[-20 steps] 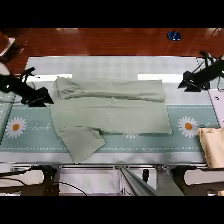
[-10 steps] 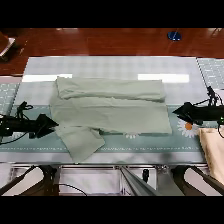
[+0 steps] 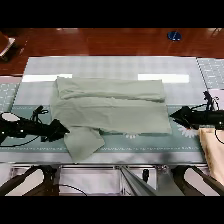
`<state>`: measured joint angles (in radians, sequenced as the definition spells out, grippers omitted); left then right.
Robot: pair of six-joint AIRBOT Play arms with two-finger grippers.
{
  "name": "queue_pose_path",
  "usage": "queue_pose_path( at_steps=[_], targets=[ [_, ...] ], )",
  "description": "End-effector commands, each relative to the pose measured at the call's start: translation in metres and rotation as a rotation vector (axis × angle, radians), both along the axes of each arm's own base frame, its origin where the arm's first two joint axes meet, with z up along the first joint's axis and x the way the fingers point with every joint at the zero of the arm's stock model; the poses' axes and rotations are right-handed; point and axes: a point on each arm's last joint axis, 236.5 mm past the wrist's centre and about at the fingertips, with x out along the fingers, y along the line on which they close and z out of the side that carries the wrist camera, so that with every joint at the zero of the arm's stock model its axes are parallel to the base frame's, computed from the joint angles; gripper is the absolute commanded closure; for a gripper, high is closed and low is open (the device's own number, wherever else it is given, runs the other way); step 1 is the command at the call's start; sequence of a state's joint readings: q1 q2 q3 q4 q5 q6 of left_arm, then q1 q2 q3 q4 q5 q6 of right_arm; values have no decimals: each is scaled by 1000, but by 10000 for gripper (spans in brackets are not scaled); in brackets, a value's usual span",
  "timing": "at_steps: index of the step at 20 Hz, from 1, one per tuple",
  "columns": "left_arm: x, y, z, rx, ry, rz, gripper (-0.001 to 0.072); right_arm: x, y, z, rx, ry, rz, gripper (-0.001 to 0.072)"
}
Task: Fold the shirts.
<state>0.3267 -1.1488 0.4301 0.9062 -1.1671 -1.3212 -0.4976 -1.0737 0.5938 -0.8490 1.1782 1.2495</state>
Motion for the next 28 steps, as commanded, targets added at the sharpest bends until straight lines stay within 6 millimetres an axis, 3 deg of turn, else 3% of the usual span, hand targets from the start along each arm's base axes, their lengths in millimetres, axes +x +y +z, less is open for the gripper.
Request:
queue_pose_path(
  at_steps=[1,3,6,8,11,15,19,23,24,26,28],
  targets=[
    [19,-9,-10,45,-73,16,666,4,-10,-2,-21,-8,-41,301],
    [16,-14,-10,40,-88,-32,692,-5,-33,-12,-67,51,-108,301],
    [14,-15,-9,32,-93,-56,692,-48,-53,-31,-171,225,-65,301],
    [14,-15,-9,33,-94,-55,692,-59,-52,-34,-168,277,-72,301],
    [14,-15,-9,33,-94,-55,692,-70,-31,-38,-72,350,-27,301],
    [14,-15,-9,33,-94,-55,692,-65,-3,-50,-16,373,60,301],
    [14,-15,-9,34,-94,-55,692,-18,16,-46,93,246,-50,302],
    [19,-12,-11,49,-109,-42,692,-19,29,-51,124,268,-21,307],
    [20,-12,-10,48,-111,-39,692,-17,35,-52,113,260,-1,345],
    [26,-11,-5,46,-124,-41,692,-10,46,-43,95,205,100,664],
    [43,-6,10,42,-164,-43,692,5,48,-23,87,148,178,694]
  ],
)
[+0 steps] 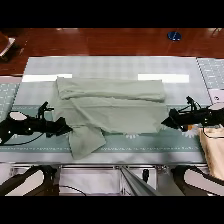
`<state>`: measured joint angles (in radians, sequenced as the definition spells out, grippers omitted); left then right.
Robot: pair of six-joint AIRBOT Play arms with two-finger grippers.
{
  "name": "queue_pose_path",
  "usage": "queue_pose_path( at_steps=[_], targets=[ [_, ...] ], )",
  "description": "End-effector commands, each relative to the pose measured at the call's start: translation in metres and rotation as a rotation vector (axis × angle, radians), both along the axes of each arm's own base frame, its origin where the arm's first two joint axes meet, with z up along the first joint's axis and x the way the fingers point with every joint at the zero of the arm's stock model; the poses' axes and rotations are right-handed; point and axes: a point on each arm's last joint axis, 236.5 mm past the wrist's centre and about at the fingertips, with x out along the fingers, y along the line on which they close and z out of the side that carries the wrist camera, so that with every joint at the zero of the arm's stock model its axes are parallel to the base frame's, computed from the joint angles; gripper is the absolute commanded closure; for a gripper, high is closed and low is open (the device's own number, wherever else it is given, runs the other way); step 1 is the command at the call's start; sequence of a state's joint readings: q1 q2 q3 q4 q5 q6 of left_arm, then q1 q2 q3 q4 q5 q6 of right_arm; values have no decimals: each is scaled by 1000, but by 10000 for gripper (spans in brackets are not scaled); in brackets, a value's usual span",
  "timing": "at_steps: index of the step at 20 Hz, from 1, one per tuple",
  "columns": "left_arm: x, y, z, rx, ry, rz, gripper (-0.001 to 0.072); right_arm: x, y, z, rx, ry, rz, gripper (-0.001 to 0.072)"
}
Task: Fold the shirts.
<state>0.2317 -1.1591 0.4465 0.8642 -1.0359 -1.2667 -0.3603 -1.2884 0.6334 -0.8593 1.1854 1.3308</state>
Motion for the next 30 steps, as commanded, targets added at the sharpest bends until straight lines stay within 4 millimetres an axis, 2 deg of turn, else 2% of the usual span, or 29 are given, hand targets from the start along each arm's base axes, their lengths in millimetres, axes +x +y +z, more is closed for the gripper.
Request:
queue_pose_path(
  at_steps=[1,5,9,11,14,18,20,22,23,24,25,27,30],
  targets=[
    [31,8,25,-9,-82,4,692,24,8,30,10,-95,99,694],
    [111,24,83,-15,-298,64,693,81,-15,71,-61,-218,71,695],
    [179,23,112,-32,-359,75,693,127,-18,86,-14,-265,27,695],
    [212,22,117,-40,-369,79,692,148,-14,88,39,-289,6,695],
    [254,20,112,-64,-354,78,693,172,-12,76,42,-297,-5,694],
    [291,24,93,-94,-301,118,692,207,-10,60,36,-317,-15,695],
    [306,26,86,-97,-303,120,692,221,-10,52,43,-306,-29,695],
    [305,18,71,-108,-270,94,692,232,-10,44,43,-307,-41,687],
    [302,13,62,-114,-248,81,610,238,-12,40,37,-317,-56,516],
    [298,9,57,-121,-229,70,283,243,-10,43,41,-346,-52,300],
    [293,8,56,-124,-218,48,197,245,-8,50,47,-388,-12,303],
    [290,30,68,-96,-221,28,197,243,-21,66,43,-411,6,303],
    [275,90,96,-4,-220,42,198,233,-78,85,-59,-428,-44,303]
  ],
)
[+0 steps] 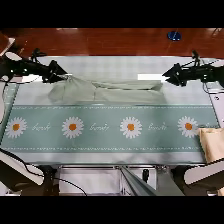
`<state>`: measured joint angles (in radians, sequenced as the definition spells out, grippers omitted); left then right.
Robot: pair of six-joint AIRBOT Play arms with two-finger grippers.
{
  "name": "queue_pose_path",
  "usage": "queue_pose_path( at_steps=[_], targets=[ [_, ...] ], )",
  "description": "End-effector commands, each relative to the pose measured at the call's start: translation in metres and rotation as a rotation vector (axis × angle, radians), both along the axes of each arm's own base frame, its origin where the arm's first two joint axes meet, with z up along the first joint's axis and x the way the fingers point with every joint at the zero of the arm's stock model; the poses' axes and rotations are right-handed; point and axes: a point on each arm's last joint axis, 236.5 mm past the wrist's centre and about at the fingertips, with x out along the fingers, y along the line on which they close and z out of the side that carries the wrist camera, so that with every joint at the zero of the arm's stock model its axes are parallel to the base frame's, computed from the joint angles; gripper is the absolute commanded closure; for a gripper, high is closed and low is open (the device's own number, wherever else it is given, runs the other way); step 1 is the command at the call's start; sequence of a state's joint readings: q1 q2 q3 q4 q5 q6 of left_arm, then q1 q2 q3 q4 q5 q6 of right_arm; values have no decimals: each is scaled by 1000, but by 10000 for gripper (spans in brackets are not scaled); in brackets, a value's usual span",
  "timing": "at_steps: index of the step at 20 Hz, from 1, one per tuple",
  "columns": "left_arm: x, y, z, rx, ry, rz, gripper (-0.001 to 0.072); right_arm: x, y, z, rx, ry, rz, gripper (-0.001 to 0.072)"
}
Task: Fold the shirts.
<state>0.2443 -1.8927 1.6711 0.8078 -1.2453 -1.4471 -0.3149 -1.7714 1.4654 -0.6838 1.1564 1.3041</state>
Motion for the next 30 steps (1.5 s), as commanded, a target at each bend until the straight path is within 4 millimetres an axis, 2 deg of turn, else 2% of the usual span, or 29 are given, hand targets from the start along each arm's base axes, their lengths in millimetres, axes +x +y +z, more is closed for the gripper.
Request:
queue_pose_path(
  at_steps=[1,2,3,4,6,9,12,15,17,18,19,20,21,22,25,27,30],
  targets=[
    [-23,57,22,119,19,16,198,-17,-57,9,-114,22,-46,303],
    [-30,71,28,173,4,38,198,-27,-70,2,-144,61,-67,303],
    [-34,77,34,212,-26,66,198,-36,-75,-9,-153,105,-78,303],
    [-39,70,40,212,-63,91,198,-45,-73,-22,-146,141,-79,303],
    [-53,36,51,218,-187,89,198,-55,-55,-46,-109,198,-79,303],
    [-78,-10,56,259,-291,70,198,-60,-20,-68,-74,249,-17,303],
    [-94,-55,56,245,-306,-27,198,-66,14,-83,-64,292,61,303],
    [-98,-95,53,237,-328,-109,199,-70,49,-88,-62,303,134,306],
    [-102,-119,49,224,-332,-151,200,-60,65,-75,-69,261,171,330],
    [-105,-129,47,217,-330,-170,200,-56,69,-65,-70,244,194,469],
    [-108,-137,44,213,-325,-191,202,-53,72,-52,-71,222,220,693],
    [-111,-145,43,204,-321,-204,235,-53,73,-39,-76,194,246,695],
    [-113,-150,43,195,-321,-212,447,-56,71,-26,-85,179,257,695],
    [-114,-157,45,182,-322,-218,690,-62,66,-14,-112,168,273,695],
    [-120,-181,52,118,-322,-224,692,-95,41,29,-274,115,303,695],
    [-128,-207,53,101,-336,-266,693,-119,38,60,-313,27,268,695],
    [-148,-260,39,81,-313,-383,694,-171,47,96,-340,-82,222,695]
  ],
)
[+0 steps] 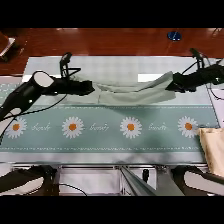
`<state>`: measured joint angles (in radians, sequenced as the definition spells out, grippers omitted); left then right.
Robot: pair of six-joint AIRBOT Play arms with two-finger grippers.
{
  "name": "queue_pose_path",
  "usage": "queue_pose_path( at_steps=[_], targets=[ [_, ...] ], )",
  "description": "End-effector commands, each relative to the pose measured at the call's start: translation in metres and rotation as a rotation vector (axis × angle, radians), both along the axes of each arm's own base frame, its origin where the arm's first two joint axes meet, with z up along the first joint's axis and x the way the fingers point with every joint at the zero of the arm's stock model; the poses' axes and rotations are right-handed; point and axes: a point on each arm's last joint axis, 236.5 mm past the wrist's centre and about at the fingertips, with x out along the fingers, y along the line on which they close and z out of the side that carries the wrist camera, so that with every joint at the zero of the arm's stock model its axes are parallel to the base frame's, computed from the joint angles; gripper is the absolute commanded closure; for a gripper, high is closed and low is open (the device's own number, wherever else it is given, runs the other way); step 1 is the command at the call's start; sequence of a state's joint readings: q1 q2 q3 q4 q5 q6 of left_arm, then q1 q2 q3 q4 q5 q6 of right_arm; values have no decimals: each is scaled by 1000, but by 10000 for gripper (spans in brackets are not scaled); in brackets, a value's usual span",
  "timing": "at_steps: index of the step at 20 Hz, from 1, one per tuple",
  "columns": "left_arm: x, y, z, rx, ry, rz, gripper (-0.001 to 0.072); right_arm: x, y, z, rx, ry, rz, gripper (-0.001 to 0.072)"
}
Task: Fold the shirts.
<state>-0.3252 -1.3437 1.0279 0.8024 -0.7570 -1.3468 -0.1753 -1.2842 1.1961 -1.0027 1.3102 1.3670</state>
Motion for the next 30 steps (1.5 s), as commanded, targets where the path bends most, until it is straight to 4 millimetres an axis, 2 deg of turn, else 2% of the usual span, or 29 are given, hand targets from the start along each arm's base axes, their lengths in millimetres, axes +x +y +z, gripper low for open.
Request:
queue_pose_path(
  at_steps=[1,5,8,11,14,15,16,17,19,21,23,25,27,28,30],
  targets=[
    [-19,-60,-11,-18,38,-99,694,-60,5,38,-41,-133,-27,695],
    [-31,-135,-30,-28,84,-203,693,-112,21,78,-6,-255,-74,695],
    [-49,-189,-47,-37,134,-267,693,-133,31,102,16,-323,-70,695],
    [-96,-236,-69,-32,231,-373,693,-138,37,111,39,-348,-62,695],
    [-150,-277,-82,-58,290,-464,693,-130,38,118,56,-386,-79,695],
    [-160,-283,-83,-56,292,-489,693,-128,37,120,56,-397,-86,695],
    [-160,-284,-79,-58,279,-506,693,-126,37,121,57,-403,-91,694],
    [-151,-281,-70,-66,261,-521,693,-126,37,120,58,-399,-90,695],
    [-115,-259,-47,-89,255,-488,693,-125,42,119,82,-385,-80,695],
    [-64,-213,-21,-86,227,-417,693,-120,55,120,132,-375,-49,695],
    [-18,-143,3,-6,177,-335,693,-111,76,117,184,-360,-1,695],
    [14,-65,37,73,102,-216,693,-99,107,113,238,-334,60,694],
    [29,15,73,139,5,-81,693,-81,140,113,255,-331,133,694],
    [27,56,89,171,-34,-6,693,-69,158,112,260,-326,165,695],
    [15,125,111,210,-103,161,693,-43,194,105,265,-302,229,694]
  ],
)
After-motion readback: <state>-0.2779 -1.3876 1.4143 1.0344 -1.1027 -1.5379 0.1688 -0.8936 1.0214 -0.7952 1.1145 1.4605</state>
